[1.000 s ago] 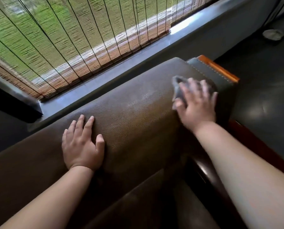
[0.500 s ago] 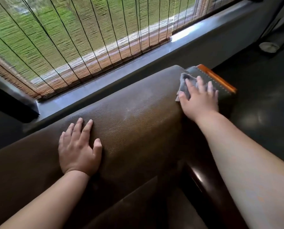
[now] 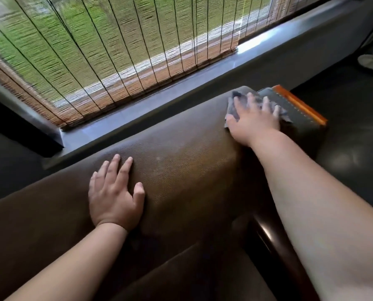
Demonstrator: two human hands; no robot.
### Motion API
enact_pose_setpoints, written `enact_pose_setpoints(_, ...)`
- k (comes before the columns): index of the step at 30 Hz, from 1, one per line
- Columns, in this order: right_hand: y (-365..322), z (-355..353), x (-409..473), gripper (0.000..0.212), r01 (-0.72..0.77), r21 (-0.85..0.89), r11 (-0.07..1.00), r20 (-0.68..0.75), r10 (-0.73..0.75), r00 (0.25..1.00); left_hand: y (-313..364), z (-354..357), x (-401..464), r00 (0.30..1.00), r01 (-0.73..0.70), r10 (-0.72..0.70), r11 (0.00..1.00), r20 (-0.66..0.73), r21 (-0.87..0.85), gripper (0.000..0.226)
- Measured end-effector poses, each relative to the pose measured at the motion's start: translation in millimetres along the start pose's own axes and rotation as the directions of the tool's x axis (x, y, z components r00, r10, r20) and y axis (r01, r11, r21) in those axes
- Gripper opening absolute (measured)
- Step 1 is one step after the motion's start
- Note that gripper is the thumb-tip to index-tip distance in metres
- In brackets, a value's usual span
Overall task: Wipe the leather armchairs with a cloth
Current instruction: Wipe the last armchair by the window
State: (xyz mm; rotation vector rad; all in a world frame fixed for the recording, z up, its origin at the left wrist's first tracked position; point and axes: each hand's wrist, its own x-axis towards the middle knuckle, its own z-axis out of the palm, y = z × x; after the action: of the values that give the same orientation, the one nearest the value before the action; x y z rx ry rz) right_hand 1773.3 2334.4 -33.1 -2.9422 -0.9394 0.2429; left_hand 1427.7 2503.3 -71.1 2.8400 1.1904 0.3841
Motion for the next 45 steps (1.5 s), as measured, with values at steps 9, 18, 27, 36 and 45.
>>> enact_pose_setpoints(9,-75.5,24.3,-50.5,0.075,0.508,-0.039,0.861,0.038,-0.507,0.861,-2.0,2.6,0.8,1.000,0.015,-0.015,1.000,0.015,-0.019,0.080)
enact_pose_setpoints(18,-148.3,38.4,-94.3,0.073,0.599,-0.003,0.800,0.096,-0.597,0.797,2.2,-0.8,2.3,0.999,0.025,-0.025,1.000,0.022,-0.016,0.082)
enact_pose_setpoints(27,-28.9,-9.2,37.6,0.073,0.064,-0.010,0.998,0.050,-0.064,0.997,-5.4,9.0,1.8,0.999,0.005,-0.006,1.000,-0.039,-0.009,0.075)
enact_pose_setpoints(36,-74.5,0.9,3.8,0.084,0.476,-0.106,0.873,0.052,-0.473,0.879,-7.8,11.6,2.7,0.999,0.000,0.000,1.000,-0.043,0.004,0.074)
enact_pose_setpoints(45,-117.8,12.8,-28.1,0.081,0.408,-0.023,0.913,0.065,-0.406,0.912,-3.2,8.4,0.0,0.999,0.005,-0.005,1.000,-0.038,-0.013,0.076)
